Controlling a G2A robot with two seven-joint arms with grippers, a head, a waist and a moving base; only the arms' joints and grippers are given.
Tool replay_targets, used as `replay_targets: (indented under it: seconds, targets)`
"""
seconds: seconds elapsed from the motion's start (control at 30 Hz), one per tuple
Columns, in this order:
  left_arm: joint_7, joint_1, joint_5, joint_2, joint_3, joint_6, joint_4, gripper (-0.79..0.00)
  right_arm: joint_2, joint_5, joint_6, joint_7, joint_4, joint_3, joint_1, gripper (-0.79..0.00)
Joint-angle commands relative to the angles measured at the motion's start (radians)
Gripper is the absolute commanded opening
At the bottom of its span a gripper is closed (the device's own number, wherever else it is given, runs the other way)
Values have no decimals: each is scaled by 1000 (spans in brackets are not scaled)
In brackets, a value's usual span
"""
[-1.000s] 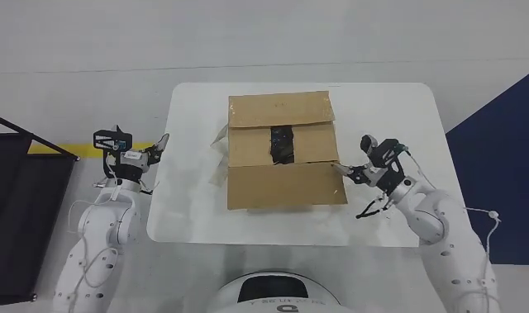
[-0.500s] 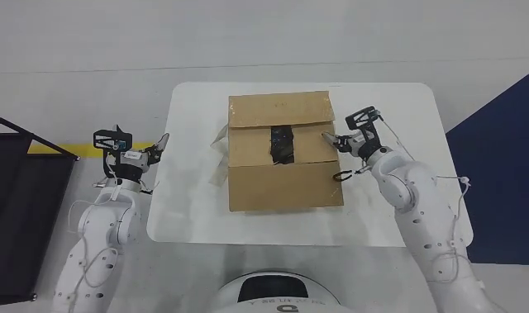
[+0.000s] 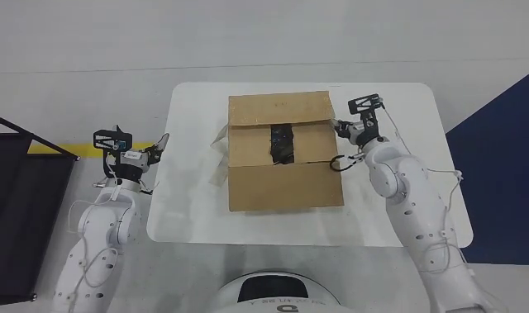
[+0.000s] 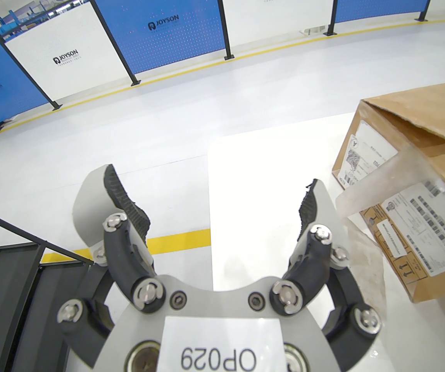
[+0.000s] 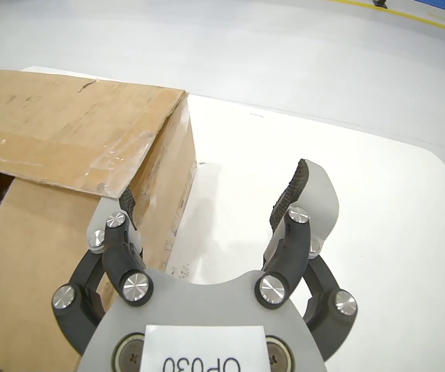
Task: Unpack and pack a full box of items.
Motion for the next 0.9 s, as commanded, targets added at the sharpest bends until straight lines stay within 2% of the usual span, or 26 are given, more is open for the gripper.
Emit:
replay_targets:
  seconds: [0.0,0.3,0.37,0.47,0.67,0.77,0.87]
  targets:
    - [0,0,0,0,0,0,0,0,0,-1,2,0,0,0,0,0]
    - [0,0,0,0,0,0,0,0,-1,2,6,10,16,-4,1,0]
    - [0,0,0,0,0,0,0,0,-9,-36,107,13,62,-22,45,0]
    - [0,0,0,0,0,0,0,0,-37,34,271,-24,119,-74,119,0]
    - [0,0,0,0,0,0,0,0,-82,157,480,-74,197,-139,225,0]
    - [0,0,0,0,0,0,0,0,-103,209,535,-86,239,-171,266,0]
    - [0,0,0,0,0,0,0,0,-114,219,530,-106,274,-194,289,0]
